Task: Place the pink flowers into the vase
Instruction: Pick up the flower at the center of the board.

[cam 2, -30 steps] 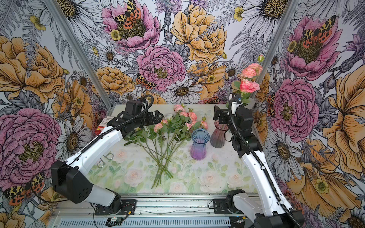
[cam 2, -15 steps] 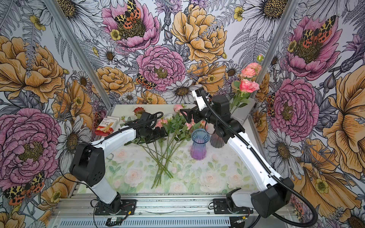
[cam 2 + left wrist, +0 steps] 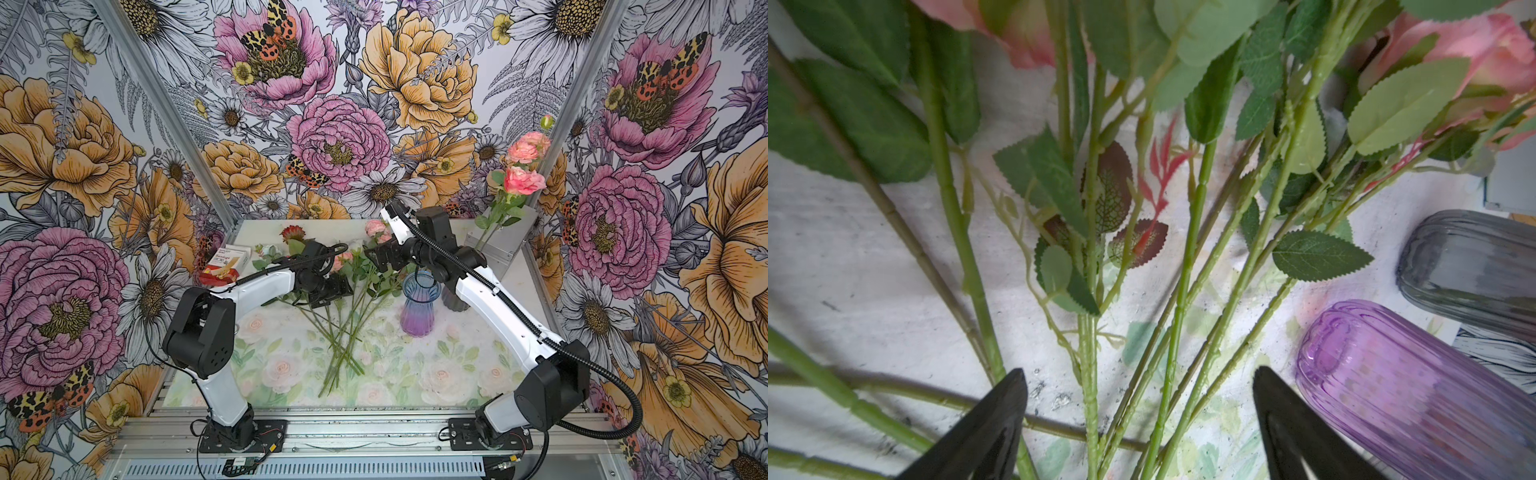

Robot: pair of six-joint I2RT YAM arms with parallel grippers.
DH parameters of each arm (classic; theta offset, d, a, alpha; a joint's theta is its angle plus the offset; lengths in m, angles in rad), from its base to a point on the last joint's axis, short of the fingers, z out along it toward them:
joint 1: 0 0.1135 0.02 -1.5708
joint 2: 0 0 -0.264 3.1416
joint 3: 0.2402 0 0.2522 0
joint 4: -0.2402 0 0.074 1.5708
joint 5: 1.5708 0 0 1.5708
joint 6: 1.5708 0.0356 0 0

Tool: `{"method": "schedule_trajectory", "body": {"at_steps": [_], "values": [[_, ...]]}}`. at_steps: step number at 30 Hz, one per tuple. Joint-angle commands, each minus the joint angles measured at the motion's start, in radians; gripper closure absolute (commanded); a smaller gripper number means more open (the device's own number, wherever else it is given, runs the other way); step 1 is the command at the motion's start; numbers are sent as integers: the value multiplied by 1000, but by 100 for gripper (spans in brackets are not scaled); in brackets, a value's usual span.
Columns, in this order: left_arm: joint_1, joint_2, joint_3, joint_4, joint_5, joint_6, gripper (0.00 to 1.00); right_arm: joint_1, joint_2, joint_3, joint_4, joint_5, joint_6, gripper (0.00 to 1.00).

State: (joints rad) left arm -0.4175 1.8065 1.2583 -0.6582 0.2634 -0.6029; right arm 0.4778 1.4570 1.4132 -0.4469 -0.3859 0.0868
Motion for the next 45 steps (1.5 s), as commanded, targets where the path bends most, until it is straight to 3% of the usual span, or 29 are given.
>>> {"method": "schedule_trajectory", "body": {"at_steps": [1, 12, 19, 28, 31, 33, 40, 45], "values": [[11, 4, 16, -1, -10, 15, 22, 4, -33, 7, 1, 33, -5, 1], [23, 112, 28, -2, -25, 45, 36, 2, -50, -6, 2, 75, -9, 1], [18, 132, 34, -1, -47, 59, 56, 2, -37, -4, 2, 83, -2, 1], [6, 148, 46, -1, -78, 69, 67, 1, -49, -9, 4, 122, -6, 1], [2, 151, 57, -1, -82, 74, 84, 1, -53, -17, 4, 133, -4, 1], [3, 141, 61, -1, -90, 75, 94, 1, -56, -23, 4, 134, -2, 1], [15, 24, 93, -1, -135, 108, 100, 1, -57, -43, 11, 137, 7, 1], [17, -134, 132, 10, -224, 172, 100, -4, -54, -36, 13, 139, 27, 1]]}}
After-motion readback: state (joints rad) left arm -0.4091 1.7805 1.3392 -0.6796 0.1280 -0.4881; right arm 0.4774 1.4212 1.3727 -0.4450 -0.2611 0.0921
